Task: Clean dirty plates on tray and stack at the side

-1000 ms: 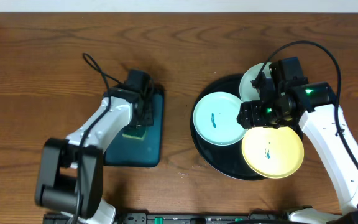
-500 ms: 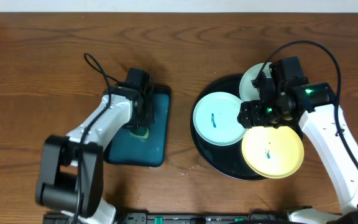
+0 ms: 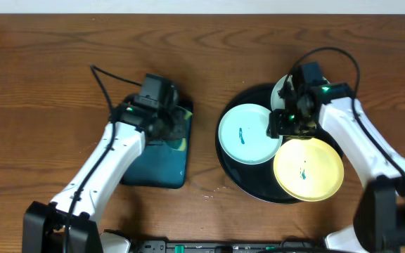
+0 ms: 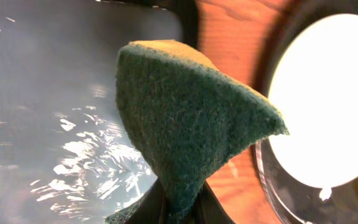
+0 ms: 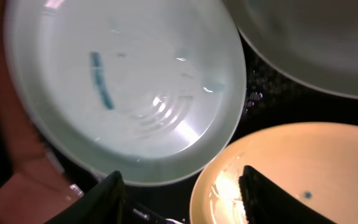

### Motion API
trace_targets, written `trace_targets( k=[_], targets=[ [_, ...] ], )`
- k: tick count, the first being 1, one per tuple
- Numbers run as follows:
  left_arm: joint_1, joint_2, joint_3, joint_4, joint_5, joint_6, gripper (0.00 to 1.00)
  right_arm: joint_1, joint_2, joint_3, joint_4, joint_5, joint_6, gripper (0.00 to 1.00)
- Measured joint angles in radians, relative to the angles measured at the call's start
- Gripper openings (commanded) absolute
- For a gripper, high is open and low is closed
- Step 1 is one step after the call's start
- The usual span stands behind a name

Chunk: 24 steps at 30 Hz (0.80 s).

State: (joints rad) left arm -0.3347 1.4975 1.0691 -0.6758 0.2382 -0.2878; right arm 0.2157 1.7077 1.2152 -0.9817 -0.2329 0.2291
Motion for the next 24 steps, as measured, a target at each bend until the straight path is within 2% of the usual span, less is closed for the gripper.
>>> trace_targets(
  k=[4,7,8,10,11,13,24],
  targets=[
    [-0.078,0.0,0.064,0.001,0.021,-0.006,0.07,-0.047,0.088,-0.005,0.044,-0.001,0.015,0.52],
    [-0.117,0.0,0.092,0.026,0.026,-0.034,0.07,-0.077,0.148,-0.005,0.068,-0.016,0.016,0.45],
    [-0.13,0.0,0.093,0.037,0.026,-0.049,0.07,-0.081,0.169,-0.005,0.08,-0.029,0.012,0.4],
    [-0.156,0.005,0.093,0.063,0.026,-0.074,0.07,-0.08,0.209,-0.005,0.111,-0.05,0.007,0.2],
    [-0.176,0.014,0.093,0.09,0.027,-0.091,0.08,-0.077,0.232,-0.003,0.127,-0.058,0.0,0.18],
    [-0.201,0.038,0.093,0.123,0.033,-0.119,0.07,-0.076,0.233,-0.002,0.146,-0.062,0.003,0.03],
    [-0.32,0.314,0.095,0.417,0.183,-0.287,0.07,-0.062,0.234,0.003,0.138,0.007,0.056,0.01]
  ],
)
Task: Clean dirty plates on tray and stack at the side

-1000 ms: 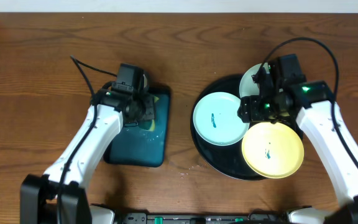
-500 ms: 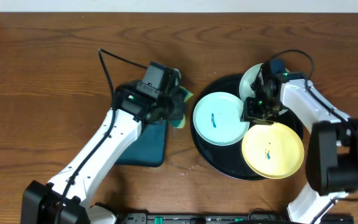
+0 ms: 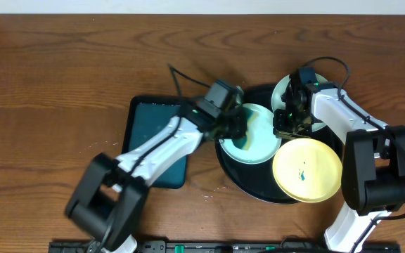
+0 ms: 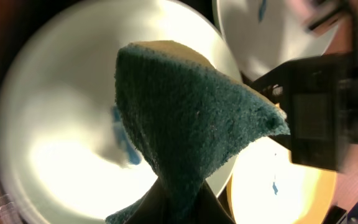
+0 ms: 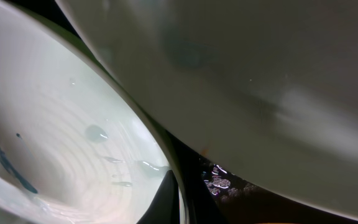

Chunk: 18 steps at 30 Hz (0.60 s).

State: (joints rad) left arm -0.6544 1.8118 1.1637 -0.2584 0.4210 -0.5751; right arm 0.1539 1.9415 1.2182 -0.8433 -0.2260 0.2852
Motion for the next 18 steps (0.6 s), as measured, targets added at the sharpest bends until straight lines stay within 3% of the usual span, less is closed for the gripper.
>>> trace_targets(
  k=[6,10,14,18],
  targets=[
    [-0.044,0.146,0.003,0.106,0.011,-0.043,0.07,0.0,0.0,0.002,-0.006,0.0,0.001,0.01],
    [-0.049,0.178,0.041,0.071,-0.008,-0.049,0.07,0.0,0.0,0.003,-0.012,0.002,0.003,0.01],
    [-0.069,0.182,0.093,-0.049,-0.144,-0.002,0.07,0.003,0.0,0.004,-0.018,0.005,0.004,0.01],
    [-0.079,0.18,0.117,-0.156,-0.426,0.093,0.07,0.008,0.0,0.005,-0.029,0.011,0.01,0.01]
  ],
)
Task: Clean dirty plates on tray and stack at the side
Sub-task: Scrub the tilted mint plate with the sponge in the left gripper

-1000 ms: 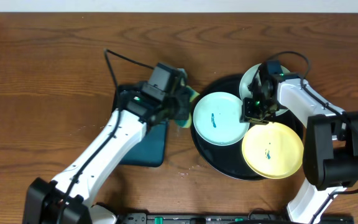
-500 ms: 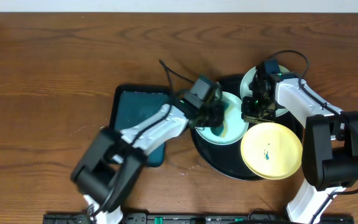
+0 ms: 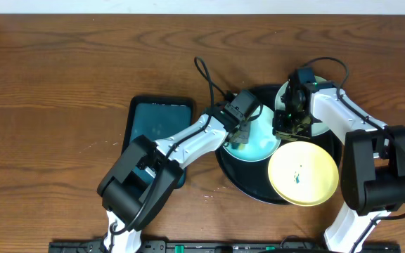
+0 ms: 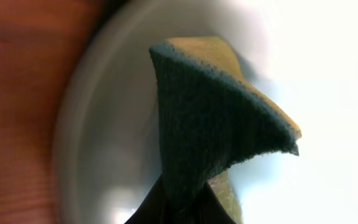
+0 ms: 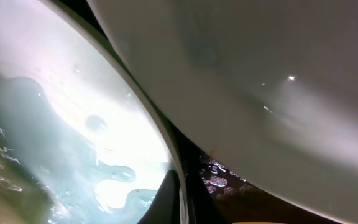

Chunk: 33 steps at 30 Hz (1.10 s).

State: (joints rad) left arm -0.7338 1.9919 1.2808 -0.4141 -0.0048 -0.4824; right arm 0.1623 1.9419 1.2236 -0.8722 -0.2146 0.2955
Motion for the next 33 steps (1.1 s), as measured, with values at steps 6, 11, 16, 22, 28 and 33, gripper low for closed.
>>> trace_targets(
  k=[6,11,16,22,28,33],
  targets=[
    [0.0,0.014,0.039,-0.079,-0.16,0.07,0.08,0.0,0.0,0.0,-0.003,0.0,0.001,0.01],
    [0.031,0.017,0.043,0.015,0.037,0.002,0.07,0.0,0.0,0.001,-0.009,0.001,0.002,0.01],
    [0.039,0.065,0.043,0.143,0.24,-0.117,0.07,0.0,0.0,0.001,-0.012,0.007,0.008,0.01],
    [0.039,0.107,0.058,0.218,0.37,-0.167,0.07,0.0,0.0,0.002,-0.016,0.011,0.009,0.01],
    [0.023,0.138,0.061,0.285,0.52,-0.14,0.08,0.0,0.0,0.002,-0.016,0.012,0.009,0.01],
    [0.005,0.142,0.086,0.205,0.539,-0.084,0.07,0.0,0.0,0.003,-0.019,0.013,0.008,0.01]
  ],
)
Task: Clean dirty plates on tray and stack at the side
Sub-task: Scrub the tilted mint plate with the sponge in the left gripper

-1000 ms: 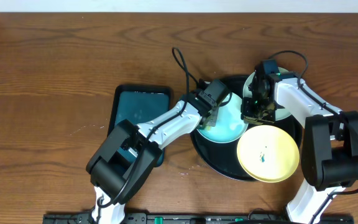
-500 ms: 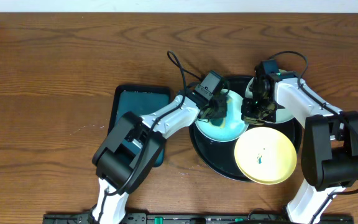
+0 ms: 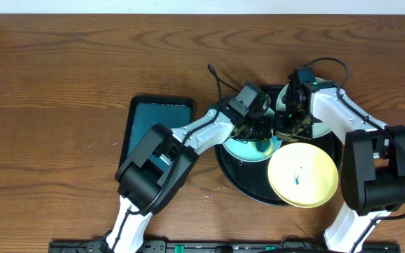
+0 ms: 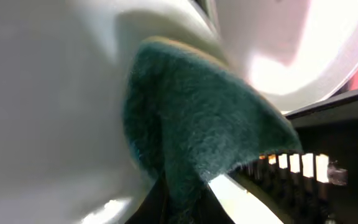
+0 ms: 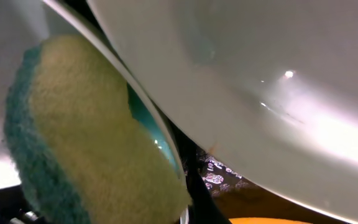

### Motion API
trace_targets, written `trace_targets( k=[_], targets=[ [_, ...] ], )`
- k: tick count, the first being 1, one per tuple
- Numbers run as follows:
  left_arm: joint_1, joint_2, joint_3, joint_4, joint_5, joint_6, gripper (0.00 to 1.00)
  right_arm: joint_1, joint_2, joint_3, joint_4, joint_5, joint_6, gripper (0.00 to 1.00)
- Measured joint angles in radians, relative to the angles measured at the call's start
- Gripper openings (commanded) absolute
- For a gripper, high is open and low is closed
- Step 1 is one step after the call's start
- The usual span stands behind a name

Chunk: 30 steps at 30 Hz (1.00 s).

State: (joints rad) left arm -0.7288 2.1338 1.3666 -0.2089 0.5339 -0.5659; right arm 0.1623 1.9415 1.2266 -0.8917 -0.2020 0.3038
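Observation:
A pale blue plate lies on the left of the round black tray. My left gripper is shut on a green and yellow sponge, which presses on the plate's right side. My right gripper is shut on that plate's rim, right beside the sponge. A yellow plate with a small blue mark lies at the tray's front right. A white plate sits at the tray's back, mostly under my right arm.
A dark teal rectangular basin lies on the wooden table to the left of the tray. Both arms cross over the tray's middle, and cables loop above each wrist.
My left gripper has carried the sponge from the plate's left half to its right side, next to my right gripper. The sponge now fills the left of the right wrist view. My right gripper has not moved.
At first my left gripper held the sponge over the basin, and my right gripper was open above the plates. Then the sponge hung over the blue-marked pale plate while my right gripper was at its rim. Later the sponge was on the plate, amid bluish water, and now it is at the right edge.

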Motion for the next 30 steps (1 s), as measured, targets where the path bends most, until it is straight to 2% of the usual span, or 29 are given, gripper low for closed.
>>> trace_targets(
  k=[6,9,12,15,20,26,30],
  targets=[
    [0.006,-0.043,0.033,-0.227,-0.182,0.018,0.08,0.001,0.0,0.0,-0.002,-0.008,0.0,0.01],
    [0.02,-0.078,0.032,-0.322,-0.362,0.019,0.07,0.004,0.0,0.0,-0.005,-0.008,-0.001,0.01],
    [0.041,-0.09,0.02,-0.359,-0.531,0.037,0.07,0.004,0.0,0.0,-0.005,-0.008,-0.001,0.01],
    [0.037,-0.091,0.018,-0.362,-0.599,0.051,0.07,0.004,0.0,0.0,-0.005,-0.008,-0.001,0.01],
    [0.039,-0.093,0.007,-0.32,-0.555,0.063,0.08,0.004,0.0,0.0,-0.005,-0.008,-0.001,0.01],
    [0.056,-0.086,-0.009,-0.151,-0.291,0.007,0.07,0.004,0.0,0.0,-0.005,-0.007,-0.001,0.01],
    [0.004,-0.062,-0.013,-0.051,-0.168,-0.055,0.08,0.004,0.0,0.0,-0.006,-0.007,-0.001,0.01]
  ],
)
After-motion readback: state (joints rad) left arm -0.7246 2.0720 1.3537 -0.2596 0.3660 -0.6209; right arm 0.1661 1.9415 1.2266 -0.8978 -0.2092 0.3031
